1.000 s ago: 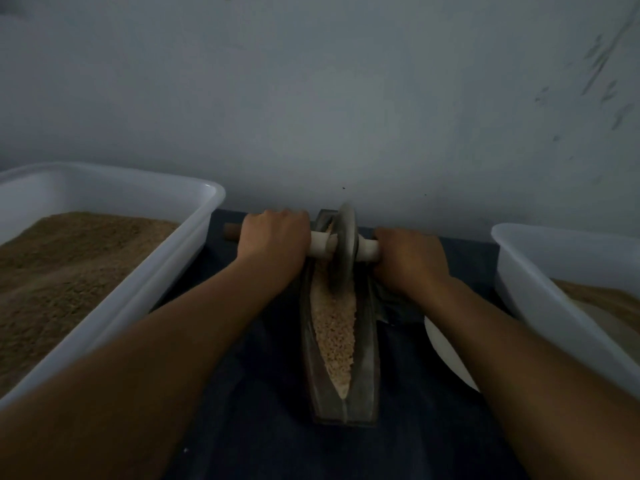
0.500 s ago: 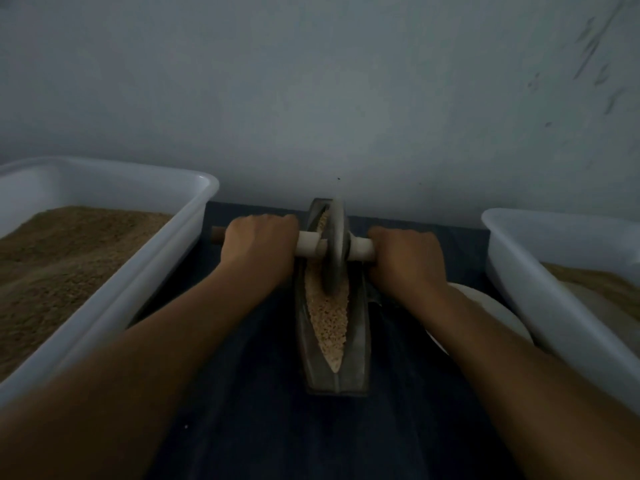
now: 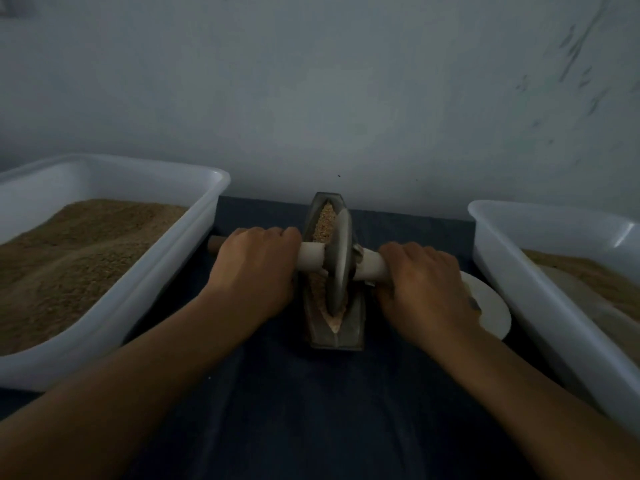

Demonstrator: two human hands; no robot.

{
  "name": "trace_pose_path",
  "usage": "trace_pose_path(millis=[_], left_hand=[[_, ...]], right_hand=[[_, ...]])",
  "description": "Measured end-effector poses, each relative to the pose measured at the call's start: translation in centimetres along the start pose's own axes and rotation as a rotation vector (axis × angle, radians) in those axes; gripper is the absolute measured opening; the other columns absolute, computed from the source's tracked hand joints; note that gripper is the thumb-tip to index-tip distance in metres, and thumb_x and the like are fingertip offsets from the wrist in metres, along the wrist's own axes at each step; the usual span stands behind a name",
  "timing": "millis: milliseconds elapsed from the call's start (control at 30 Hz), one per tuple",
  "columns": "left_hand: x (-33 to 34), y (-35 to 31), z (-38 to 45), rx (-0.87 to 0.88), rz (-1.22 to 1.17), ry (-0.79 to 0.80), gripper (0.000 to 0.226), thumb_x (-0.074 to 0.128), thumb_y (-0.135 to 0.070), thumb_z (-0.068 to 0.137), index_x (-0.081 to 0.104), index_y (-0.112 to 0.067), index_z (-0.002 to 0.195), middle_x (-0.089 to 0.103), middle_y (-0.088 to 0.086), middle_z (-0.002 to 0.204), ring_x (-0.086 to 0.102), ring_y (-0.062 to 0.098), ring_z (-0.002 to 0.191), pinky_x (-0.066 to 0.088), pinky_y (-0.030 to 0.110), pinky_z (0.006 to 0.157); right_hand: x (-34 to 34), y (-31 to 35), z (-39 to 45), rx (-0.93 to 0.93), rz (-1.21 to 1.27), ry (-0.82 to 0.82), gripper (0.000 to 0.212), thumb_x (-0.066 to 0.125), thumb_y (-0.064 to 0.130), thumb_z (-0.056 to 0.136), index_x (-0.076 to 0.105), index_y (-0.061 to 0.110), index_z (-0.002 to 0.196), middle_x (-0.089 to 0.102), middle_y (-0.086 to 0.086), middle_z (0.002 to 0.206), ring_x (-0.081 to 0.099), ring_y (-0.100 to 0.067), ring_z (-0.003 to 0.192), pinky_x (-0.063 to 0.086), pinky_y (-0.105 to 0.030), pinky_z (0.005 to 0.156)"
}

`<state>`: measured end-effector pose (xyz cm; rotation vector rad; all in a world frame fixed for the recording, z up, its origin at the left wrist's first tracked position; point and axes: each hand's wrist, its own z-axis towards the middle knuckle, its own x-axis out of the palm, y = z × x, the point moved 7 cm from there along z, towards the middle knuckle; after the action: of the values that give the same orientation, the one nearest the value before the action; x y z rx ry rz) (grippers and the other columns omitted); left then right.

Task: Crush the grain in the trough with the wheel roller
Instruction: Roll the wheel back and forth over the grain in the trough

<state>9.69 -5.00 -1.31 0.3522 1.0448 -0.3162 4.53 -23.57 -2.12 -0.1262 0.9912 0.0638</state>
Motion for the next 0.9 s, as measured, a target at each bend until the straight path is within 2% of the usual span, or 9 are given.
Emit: trace_pose_path(millis=[100, 167, 233, 333, 433, 533, 633, 833, 900], left_hand=[[-0.6, -0.2, -0.5, 0.001, 0.013, -0.036, 0.032, 0.07, -0.04, 0.08, 0.047, -0.026, 0.097, 0.062, -0.005, 0.093, 0.051, 0.014, 0.072, 0.033, 0.03, 0.067], [-0.4, -0.2, -0.8, -0.007, 0.024, -0.056, 0.035, 0.071, -0.04, 0.078, 0.041, -0.028, 0.091, 0.06, -0.006, 0.088, 0.04, 0.011, 0.067, 0.033, 0.03, 0.066], [0.2, -0.1, -0.9, -0.014, 0.021, -0.063, 0.043, 0.072, -0.038, 0.078, 0.032, -0.028, 0.087, 0.055, -0.007, 0.082, 0.037, 0.01, 0.066, 0.032, 0.029, 0.065], [1.6, 0.6, -0.1, -0.06, -0.005, -0.004, 0.045, 0.073, -0.038, 0.079, 0.03, -0.029, 0.088, 0.047, -0.01, 0.081, 0.04, 0.01, 0.067, 0.034, 0.029, 0.066], [3.1, 1.2, 1.3, -0.086, -0.027, 0.081, 0.038, 0.072, -0.034, 0.082, 0.038, -0.027, 0.096, 0.057, -0.007, 0.09, 0.053, 0.013, 0.075, 0.039, 0.031, 0.069], [3.8, 0.9, 3.6, -0.06, 0.004, 0.072, 0.034, 0.07, -0.031, 0.082, 0.044, -0.024, 0.103, 0.061, -0.002, 0.098, 0.059, 0.018, 0.085, 0.041, 0.035, 0.076], [4.3, 1.1, 6.2, -0.066, 0.044, 0.091, 0.029, 0.067, -0.029, 0.084, 0.047, -0.022, 0.104, 0.062, 0.001, 0.099, 0.06, 0.022, 0.09, 0.038, 0.037, 0.077], [6.1, 2.6, 9.9, -0.111, -0.021, 0.215, 0.027, 0.066, -0.026, 0.088, 0.054, -0.021, 0.112, 0.065, 0.005, 0.109, 0.062, 0.028, 0.099, 0.037, 0.036, 0.073], [6.4, 2.9, 10.2, -0.133, -0.053, 0.228, 0.027, 0.066, -0.026, 0.088, 0.056, -0.021, 0.113, 0.064, 0.006, 0.11, 0.062, 0.028, 0.099, 0.038, 0.036, 0.072]], right_hand=[[-0.7, 0.2, -0.5, 0.015, 0.014, -0.038, 0.019, 0.071, 0.026, 0.08, 0.059, 0.02, 0.092, 0.059, 0.001, 0.083, 0.052, -0.02, 0.074, 0.031, -0.033, 0.068], [-0.8, 0.3, -0.5, 0.014, 0.0, -0.069, 0.02, 0.072, 0.027, 0.078, 0.057, 0.019, 0.089, 0.057, 0.001, 0.079, 0.05, -0.019, 0.07, 0.03, -0.033, 0.067], [-0.4, 0.4, -0.2, -0.005, -0.025, -0.078, 0.021, 0.072, 0.027, 0.077, 0.057, 0.019, 0.088, 0.056, 0.001, 0.079, 0.051, -0.021, 0.07, 0.03, -0.034, 0.067], [0.7, 0.3, 1.3, -0.018, -0.048, -0.089, 0.021, 0.072, 0.025, 0.075, 0.057, 0.017, 0.086, 0.056, -0.001, 0.078, 0.052, -0.024, 0.07, 0.03, -0.035, 0.067], [2.4, -0.1, 3.5, -0.025, -0.074, -0.069, 0.02, 0.071, 0.023, 0.076, 0.054, 0.018, 0.084, 0.055, -0.001, 0.076, 0.05, -0.025, 0.069, 0.023, -0.033, 0.067], [4.9, -1.4, 5.5, 0.013, -0.109, 0.046, 0.023, 0.067, 0.033, 0.08, 0.052, 0.021, 0.094, 0.057, 0.001, 0.084, 0.055, -0.026, 0.078, 0.021, -0.034, 0.066], [6.4, -2.3, 7.3, 0.041, -0.1, 0.091, 0.028, 0.066, 0.039, 0.08, 0.053, 0.022, 0.099, 0.06, 0.001, 0.09, 0.057, -0.026, 0.081, 0.025, -0.034, 0.064], [7.6, -3.2, 11.1, 0.031, -0.112, 0.08, 0.02, 0.066, 0.034, 0.082, 0.059, 0.021, 0.097, 0.064, -0.003, 0.092, 0.06, -0.025, 0.079, 0.028, -0.031, 0.058], [7.6, -3.2, 11.9, 0.036, -0.095, 0.073, 0.02, 0.065, 0.033, 0.084, 0.059, 0.022, 0.1, 0.063, -0.003, 0.091, 0.06, -0.026, 0.078, 0.03, -0.032, 0.06]])
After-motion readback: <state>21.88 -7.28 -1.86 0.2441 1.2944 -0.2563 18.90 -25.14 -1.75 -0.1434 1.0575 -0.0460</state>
